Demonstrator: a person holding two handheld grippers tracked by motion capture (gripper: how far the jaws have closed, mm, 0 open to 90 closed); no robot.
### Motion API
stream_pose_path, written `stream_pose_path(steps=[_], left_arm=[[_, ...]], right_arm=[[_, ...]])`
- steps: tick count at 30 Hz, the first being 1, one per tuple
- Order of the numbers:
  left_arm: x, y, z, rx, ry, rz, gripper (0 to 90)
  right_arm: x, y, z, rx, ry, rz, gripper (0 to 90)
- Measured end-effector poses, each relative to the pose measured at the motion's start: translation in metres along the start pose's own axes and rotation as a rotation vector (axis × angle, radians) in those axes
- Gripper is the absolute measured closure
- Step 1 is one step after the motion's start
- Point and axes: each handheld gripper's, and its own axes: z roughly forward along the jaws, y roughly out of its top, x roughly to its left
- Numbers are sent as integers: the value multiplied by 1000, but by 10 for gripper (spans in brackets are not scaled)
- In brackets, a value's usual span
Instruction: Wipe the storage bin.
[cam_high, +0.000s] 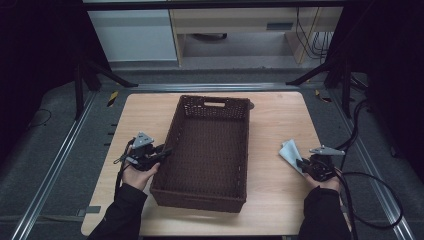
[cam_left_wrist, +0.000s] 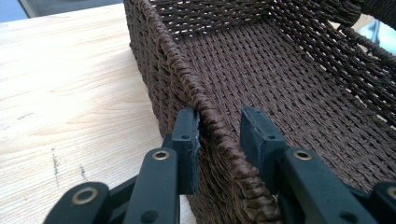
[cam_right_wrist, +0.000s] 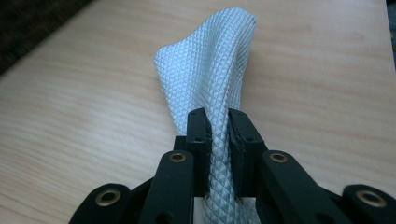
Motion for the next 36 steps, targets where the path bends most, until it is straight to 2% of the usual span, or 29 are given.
stream_pose_path(steps=[2, 5, 9, 12, 15, 16, 20, 27, 30, 36], left_arm=[[2, 1, 0, 4, -9, 8, 678], [9, 0, 0, 1, -31, 11, 680], [15, 0, -1, 6, -49, 27, 681], [17, 0, -2, 10, -52, 38, 681], [16, 1, -2, 13, -42, 54, 680], [15, 1, -2, 14, -38, 58, 680], [15, 1, -2, 16, -36, 60, 680], [15, 1, -1, 17, -36, 61, 680], [15, 2, -2, 20, -32, 69, 680], [15, 1, -1, 18, -32, 68, 681]], right_arm=[[4, 6, 1, -49, 28, 22, 801], [6, 11, 4, -61, 29, 21, 801], [13, 26, 6, -119, 41, 45, 801], [19, 41, 12, -173, 42, 43, 801], [21, 50, 19, -183, 39, 51, 801], [22, 59, 27, -195, 39, 55, 800], [23, 69, 41, -194, 33, 63, 800], [29, 80, 74, -145, -6, 39, 800], [36, 83, 82, -127, -22, 20, 801], [55, 81, 101, -85, -10, -26, 801]])
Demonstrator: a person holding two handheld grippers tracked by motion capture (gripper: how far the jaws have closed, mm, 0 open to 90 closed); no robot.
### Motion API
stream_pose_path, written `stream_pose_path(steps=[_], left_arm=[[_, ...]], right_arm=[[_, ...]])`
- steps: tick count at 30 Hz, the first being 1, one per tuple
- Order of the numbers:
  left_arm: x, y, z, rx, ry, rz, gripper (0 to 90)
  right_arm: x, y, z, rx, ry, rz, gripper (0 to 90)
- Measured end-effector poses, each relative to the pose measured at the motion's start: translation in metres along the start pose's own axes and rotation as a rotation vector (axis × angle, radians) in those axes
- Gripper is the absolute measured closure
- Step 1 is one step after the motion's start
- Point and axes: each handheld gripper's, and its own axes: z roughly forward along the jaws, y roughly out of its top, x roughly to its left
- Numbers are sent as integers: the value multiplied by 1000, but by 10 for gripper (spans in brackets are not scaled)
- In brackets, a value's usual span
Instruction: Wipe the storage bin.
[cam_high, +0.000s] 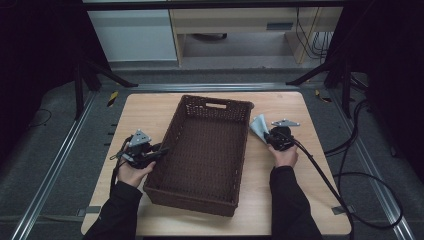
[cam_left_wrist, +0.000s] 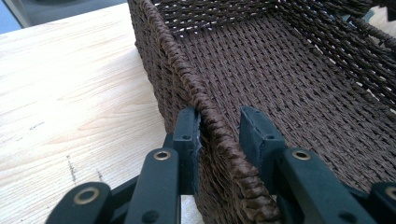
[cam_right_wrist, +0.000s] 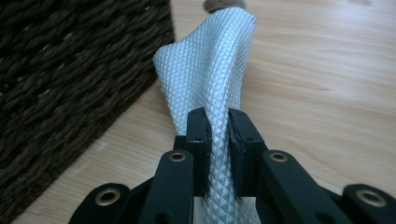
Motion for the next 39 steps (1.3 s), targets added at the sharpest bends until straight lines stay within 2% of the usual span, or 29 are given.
stream_pose_path(steps=[3, 6, 8, 9, 11, 15, 18, 19, 23, 27, 29, 30, 32, 34, 39], left_arm=[[0, 0, 0, 1, 0, 2, 680], [0, 0, 0, 3, 3, 3, 680], [-1, 1, 0, 7, 6, 8, 680], [-1, 1, 0, 7, 6, 8, 680], [-1, 1, 0, 10, 11, 13, 680], [-2, 1, 0, 10, 10, 12, 681], [-2, 1, 0, 10, 11, 13, 680], [-2, 1, 0, 10, 12, 12, 680], [-3, 1, 1, 9, 17, 10, 680], [-4, 2, 1, 10, 22, 11, 681], [-4, 2, 1, 10, 24, 9, 681], [-4, 2, 1, 9, 25, 9, 680], [-5, 3, 2, 9, 30, 8, 680], [-5, 5, 5, 15, 39, 23, 680], [-4, 7, 8, 10, 36, 19, 670]], right_arm=[[8, -1, 6, 3, 23, -4, 801], [13, 1, 7, -14, 78, -8, 804], [18, 7, 1, -67, 128, -18, 805], [18, 7, 1, -67, 128, -18, 805], [20, 14, -8, -127, 163, -6, 806], [22, 27, -21, -196, 184, 6, 808], [23, 41, -31, -245, 175, -16, 808], [23, 41, -31, -245, 175, -16, 808], [29, 38, -24, -187, 165, -55, 811], [35, 27, -10, -118, 157, -99, 811], [38, 21, -3, -87, 153, -104, 811], [38, 16, 4, -56, 143, -111, 812], [38, 14, 7, -37, 133, -113, 811], [37, 7, 16, 19, 126, -103, 811], [35, 8, 15, 6, 159, -81, 811]])
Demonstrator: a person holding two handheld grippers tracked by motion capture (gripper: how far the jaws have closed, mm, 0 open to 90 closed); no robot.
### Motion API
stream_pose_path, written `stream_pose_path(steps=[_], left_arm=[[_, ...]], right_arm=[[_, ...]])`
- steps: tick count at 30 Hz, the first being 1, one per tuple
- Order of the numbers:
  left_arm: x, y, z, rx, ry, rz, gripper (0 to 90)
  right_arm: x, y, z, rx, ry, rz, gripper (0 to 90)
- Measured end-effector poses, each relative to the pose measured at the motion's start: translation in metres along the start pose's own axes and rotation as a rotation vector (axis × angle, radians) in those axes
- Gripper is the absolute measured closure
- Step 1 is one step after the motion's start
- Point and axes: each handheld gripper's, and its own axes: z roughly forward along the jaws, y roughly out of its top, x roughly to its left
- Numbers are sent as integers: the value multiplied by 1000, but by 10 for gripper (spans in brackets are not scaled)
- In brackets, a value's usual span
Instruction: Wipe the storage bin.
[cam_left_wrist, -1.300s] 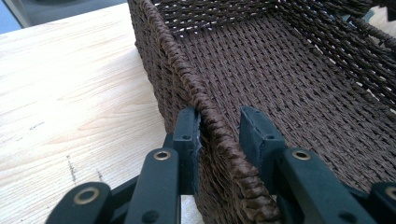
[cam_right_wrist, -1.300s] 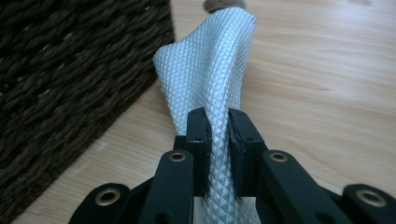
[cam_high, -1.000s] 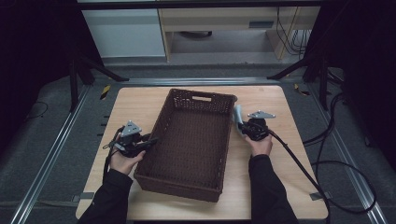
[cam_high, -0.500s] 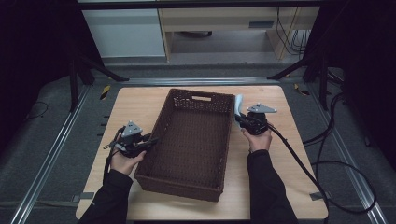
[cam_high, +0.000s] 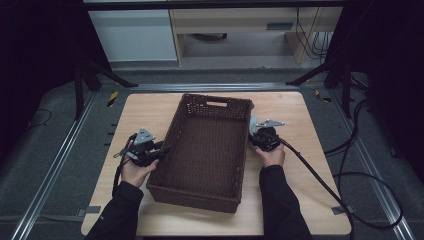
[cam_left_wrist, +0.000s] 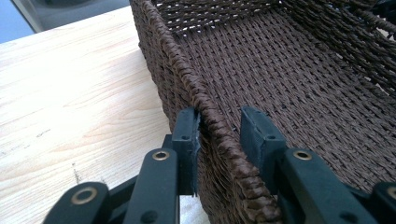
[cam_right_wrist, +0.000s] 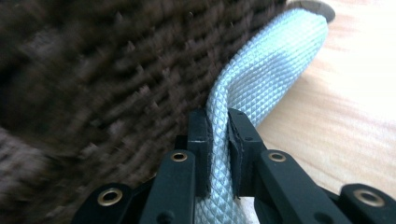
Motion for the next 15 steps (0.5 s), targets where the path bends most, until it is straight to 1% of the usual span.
stream_pose_path(steps=[2, 4, 5, 7, 9, 10, 12, 13, 15], left_arm=[[1, 0, 0, -2, -5, -4, 659], [1, 0, 0, -3, -3, -10, 639], [1, 0, 0, -5, 6, -12, 622], [1, 0, 0, -8, 27, -2, 574], [1, 0, -1, -13, 39, 9, 528], [2, 0, -2, -19, 43, 10, 506], [2, 0, -4, -27, 43, 6, 465], [2, 0, -6, -36, 38, -3, 448], [2, 1, -11, -50, 30, -6, 434]], right_arm=[[0, 4, -5, -28, 11, 9, 810], [0, 12, -16, -85, 19, 15, 811], [0, 15, -20, -110, 17, 9, 810], [0, 22, -30, -156, 5, -7, 810], [0, 29, -37, -193, 7, -10, 810], [0, 31, -39, -202, 8, -17, 810], [0, 33, -40, -192, 1, -33, 810], [1, 32, -40, -189, 2, -32, 810], [1, 29, -37, -165, 2, -36, 810]])
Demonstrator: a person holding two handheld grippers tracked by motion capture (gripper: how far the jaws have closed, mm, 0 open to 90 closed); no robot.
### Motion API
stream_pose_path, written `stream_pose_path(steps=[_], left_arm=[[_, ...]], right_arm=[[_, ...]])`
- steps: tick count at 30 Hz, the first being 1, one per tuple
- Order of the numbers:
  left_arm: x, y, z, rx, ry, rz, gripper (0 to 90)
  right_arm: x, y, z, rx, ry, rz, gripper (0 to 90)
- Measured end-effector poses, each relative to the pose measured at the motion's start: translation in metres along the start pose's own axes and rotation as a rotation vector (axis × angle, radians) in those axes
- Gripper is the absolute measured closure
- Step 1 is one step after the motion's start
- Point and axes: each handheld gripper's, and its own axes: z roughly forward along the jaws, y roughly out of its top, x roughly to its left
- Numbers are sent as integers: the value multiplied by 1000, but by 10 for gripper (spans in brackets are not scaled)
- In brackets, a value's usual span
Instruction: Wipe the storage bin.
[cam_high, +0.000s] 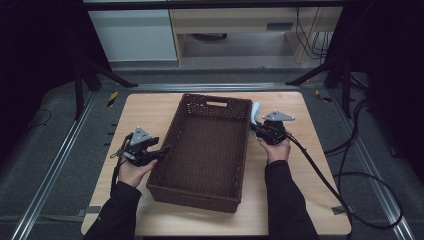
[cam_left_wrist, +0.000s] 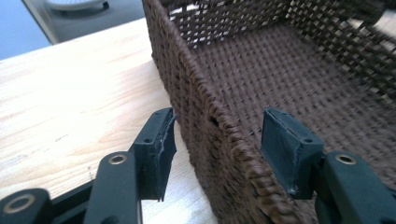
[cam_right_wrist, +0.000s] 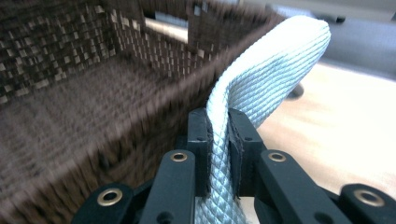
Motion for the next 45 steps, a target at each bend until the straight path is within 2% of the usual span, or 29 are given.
stream_pose_path(steps=[2, 5, 7, 8, 11, 14, 18, 19, 20, 21, 24, 26, 28, 31, 34, 38, 40, 43, 45], left_arm=[[-1, -1, -6, -2, -10, -5, 450], [-5, -8, -15, 21, -30, 9, 498], [-6, -13, -18, 12, -60, -22, 533], [-9, -14, -18, 22, -74, -22, 556], [-13, -16, -14, 51, -66, -1, 630], [-12, -15, -14, 47, -62, -16, 655], [-11, -15, -13, 48, -57, -10, 677], [-11, -15, -13, 48, -58, -10, 677], [-10, -14, -12, 46, -59, -12, 678], [-10, -14, -12, 45, -60, -14, 678], [-8, -13, -10, 43, -60, -14, 677], [-7, -12, -8, 43, -56, -12, 677], [-6, -11, -6, 42, -55, -12, 676], [-4, -10, -4, 40, -57, -21, 664], [-4, -10, -4, 40, -58, -25, 642], [-5, -9, -5, 39, -23, -15, 581], [-6, -9, -7, 32, -17, -11, 522], [-6, -8, -12, 12, -24, -16, 473], [-8, -8, -16, 13, -43, -21, 465]], right_arm=[[2, -9, 5, 47, -1, -11, 810], [3, -16, 6, 64, 3, 3, 810], [5, -23, 9, 89, 3, 11, 810], [6, -26, 10, 97, 2, 6, 810], [9, -35, 15, 130, 3, -5, 809], [8, -41, 18, 161, 9, 5, 809], [6, -38, 11, 136, 33, 20, 809], [6, -35, 8, 120, 38, 22, 809], [4, -26, -2, 57, 46, 28, 809], [4, -26, -2, 57, 46, 28, 809], [2, -10, -19, -30, 54, 25, 810], [1, -2, -26, -45, 48, 20, 810], [1, 0, -28, -39, 49, 5, 810], [6, -7, -22, 7, 46, -25, 811], [6, -17, -14, 43, 43, -15, 810], [6, -29, -6, 77, 42, 7, 810], [7, -36, -1, 102, 44, 18, 810], [9, -43, 2, 131, 44, 23, 810], [9, -47, 4, 157, 58, 25, 810]])
